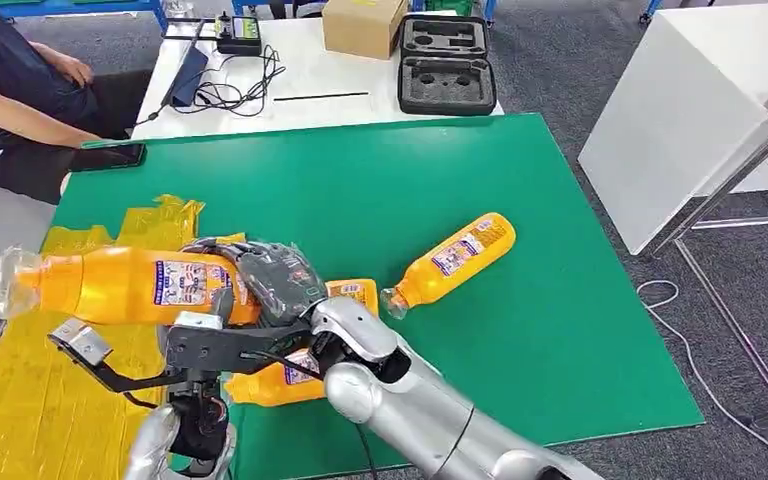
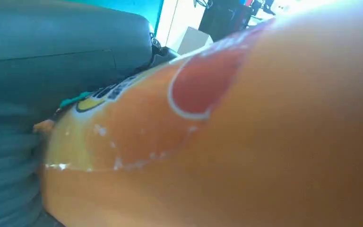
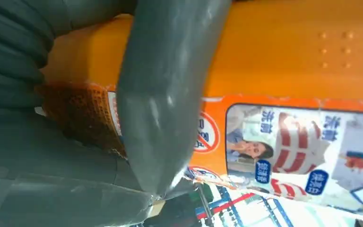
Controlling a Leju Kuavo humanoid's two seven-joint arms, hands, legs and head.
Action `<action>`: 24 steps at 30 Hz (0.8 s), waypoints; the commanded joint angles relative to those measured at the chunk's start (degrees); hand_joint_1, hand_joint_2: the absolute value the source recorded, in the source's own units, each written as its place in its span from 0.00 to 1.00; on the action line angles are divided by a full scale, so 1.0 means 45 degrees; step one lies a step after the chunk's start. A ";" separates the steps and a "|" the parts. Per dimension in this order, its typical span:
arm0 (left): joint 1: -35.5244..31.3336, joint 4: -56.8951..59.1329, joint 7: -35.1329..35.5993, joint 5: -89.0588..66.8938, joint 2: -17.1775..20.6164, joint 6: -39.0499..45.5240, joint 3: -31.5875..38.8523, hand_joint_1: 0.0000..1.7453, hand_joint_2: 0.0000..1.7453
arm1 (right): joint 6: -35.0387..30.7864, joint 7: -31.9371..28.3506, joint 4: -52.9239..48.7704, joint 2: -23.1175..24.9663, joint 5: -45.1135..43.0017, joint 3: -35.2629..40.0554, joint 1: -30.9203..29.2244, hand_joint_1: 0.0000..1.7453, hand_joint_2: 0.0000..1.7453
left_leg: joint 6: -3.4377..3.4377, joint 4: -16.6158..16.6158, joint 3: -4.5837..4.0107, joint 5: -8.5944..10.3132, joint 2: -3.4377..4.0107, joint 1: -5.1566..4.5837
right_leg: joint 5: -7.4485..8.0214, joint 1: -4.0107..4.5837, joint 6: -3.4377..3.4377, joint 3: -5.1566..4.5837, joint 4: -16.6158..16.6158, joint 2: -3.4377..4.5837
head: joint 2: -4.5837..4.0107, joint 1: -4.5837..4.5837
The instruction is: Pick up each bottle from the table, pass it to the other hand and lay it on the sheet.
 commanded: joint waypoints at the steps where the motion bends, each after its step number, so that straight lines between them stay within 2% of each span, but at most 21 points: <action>1: -0.0596 -0.0078 0.0044 0.0138 -0.0243 0.0393 0.1293 1.00 1.00 | 0.0209 -0.0257 -0.0129 -0.0319 0.0153 0.0016 0.0503 0.00 1.00 | -0.0022 -0.0007 0.0043 -0.0014 -0.0018 0.0018 | -0.0012 0.0019 -0.0033 0.0048 -0.0014 -0.0006 | 0.0000 -0.0005; 2: -0.0565 -0.0136 0.0046 0.0133 -0.0256 0.0415 0.1308 1.00 1.00 | 0.0210 -0.0278 -0.0382 -0.0387 0.0111 -0.0161 0.0606 0.00 1.00 | -0.0025 -0.0005 0.0049 -0.0017 -0.0019 0.0020 | -0.0014 0.0020 -0.0037 0.0054 -0.0013 -0.0006 | 0.0000 -0.0005; 3: -0.0173 -0.0575 -0.0070 -0.0066 -0.0411 0.0727 0.1631 1.00 1.00 | -0.0216 -0.0337 -0.2179 -0.1138 0.0309 -0.1750 0.1025 0.00 0.00 | -0.0019 -0.0005 0.0029 -0.0008 -0.0030 0.0018 | -0.0010 0.0018 -0.0027 0.0041 -0.0013 -0.0022 | 0.0000 0.0005; 4: 0.0039 -0.0670 -0.0058 -0.0227 -0.0569 0.0674 0.1731 1.00 1.00 | 0.0140 -0.0246 -0.3398 -0.1364 0.0951 -0.3134 0.1341 0.00 0.00 | -0.0027 0.0002 0.0041 -0.0017 -0.0041 0.0024 | -0.0019 0.0025 -0.0038 0.0056 -0.0008 -0.0028 | 0.0000 0.0005; 8: -0.0006 -0.0588 -0.0058 -0.0250 -0.0580 0.0654 0.1709 1.00 1.00 | 0.0039 -0.0224 -0.3463 -0.1294 0.1191 -0.3263 0.1475 0.00 0.00 | -0.0014 0.0022 0.0004 -0.0011 -0.0060 0.0019 | -0.0017 0.0020 -0.0023 0.0023 0.0002 -0.0051 | 0.0000 -0.0010; 14: -0.0125 -0.0252 -0.0052 -0.0352 -0.0533 0.0579 0.1567 1.00 1.00 | -0.0341 -0.0188 -0.4336 -0.1880 0.1343 -0.4072 0.1750 0.00 0.00 | -0.0020 0.0012 0.0025 -0.0011 -0.0083 0.0018 | -0.0018 0.0019 -0.0030 0.0046 -0.0012 -0.0069 | 0.0000 0.0000; 18: -0.0116 -0.0251 -0.0168 -0.0618 -0.0486 0.0723 0.1547 1.00 1.00 | -0.0591 -0.0293 -0.4428 -0.1939 0.1399 -0.4208 0.1834 0.00 0.00 | -0.0016 0.0004 0.0025 -0.0009 -0.0049 0.0011 | -0.0007 0.0013 -0.0023 0.0035 -0.0014 -0.0033 | 0.0000 0.0005; 20: -0.0160 -0.0197 -0.0260 -0.1111 -0.0468 0.1072 0.1561 1.00 1.00 | -0.0643 -0.0298 -0.4678 -0.1989 0.1423 -0.4401 0.1950 0.00 0.00 | -0.0019 0.0009 0.0031 -0.0014 -0.0061 0.0014 | -0.0016 0.0016 -0.0029 0.0044 -0.0009 -0.0043 | 0.0000 0.0005; 23: -0.0831 0.0360 -0.0588 -0.4579 -0.0175 0.3703 0.2119 1.00 1.00 | -0.0500 -0.0099 -0.5265 -0.2012 0.1648 -0.4757 0.2216 0.00 0.00 | -0.0018 0.0005 0.0024 -0.0007 -0.0071 0.0013 | -0.0014 0.0015 -0.0028 0.0039 -0.0010 -0.0058 | 0.0000 0.0000; 24: -0.0896 0.0414 -0.0528 -0.4566 -0.0142 0.3679 0.2202 1.00 1.00 | -0.0480 -0.0094 -0.5301 -0.2015 0.1655 -0.4766 0.2236 0.00 0.00 | -0.0016 0.0003 0.0017 -0.0002 -0.0063 0.0011 | -0.0008 0.0013 -0.0024 0.0029 -0.0010 -0.0052 | 0.0000 0.0005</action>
